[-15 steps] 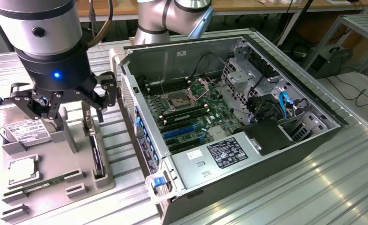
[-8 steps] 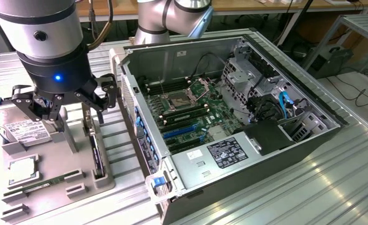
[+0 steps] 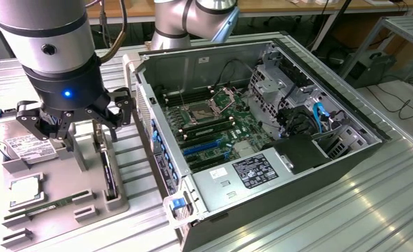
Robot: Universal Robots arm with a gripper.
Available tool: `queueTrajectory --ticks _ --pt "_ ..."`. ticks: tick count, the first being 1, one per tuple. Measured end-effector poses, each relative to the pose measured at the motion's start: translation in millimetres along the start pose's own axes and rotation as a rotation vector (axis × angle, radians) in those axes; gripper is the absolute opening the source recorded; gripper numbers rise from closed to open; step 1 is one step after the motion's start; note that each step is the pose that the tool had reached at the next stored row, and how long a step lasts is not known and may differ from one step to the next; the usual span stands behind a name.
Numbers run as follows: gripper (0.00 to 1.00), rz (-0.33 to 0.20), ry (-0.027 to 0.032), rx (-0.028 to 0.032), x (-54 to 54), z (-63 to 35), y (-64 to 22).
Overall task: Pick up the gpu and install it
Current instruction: 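Pick up the gpu and move the gpu toward the slot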
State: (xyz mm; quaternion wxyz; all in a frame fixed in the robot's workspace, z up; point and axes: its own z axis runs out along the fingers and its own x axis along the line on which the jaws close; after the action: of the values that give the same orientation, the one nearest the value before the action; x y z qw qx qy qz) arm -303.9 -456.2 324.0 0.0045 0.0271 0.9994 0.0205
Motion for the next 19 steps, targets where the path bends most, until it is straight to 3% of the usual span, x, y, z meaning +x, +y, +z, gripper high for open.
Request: queueTrajectory --ticks 4,19 --pt "0.72 0.000 0.0072 0.0004 -1.7 6.6 -0.5" --pt "0.72 0.000 0.0075 0.0004 -2.7 24.7 -1.6"
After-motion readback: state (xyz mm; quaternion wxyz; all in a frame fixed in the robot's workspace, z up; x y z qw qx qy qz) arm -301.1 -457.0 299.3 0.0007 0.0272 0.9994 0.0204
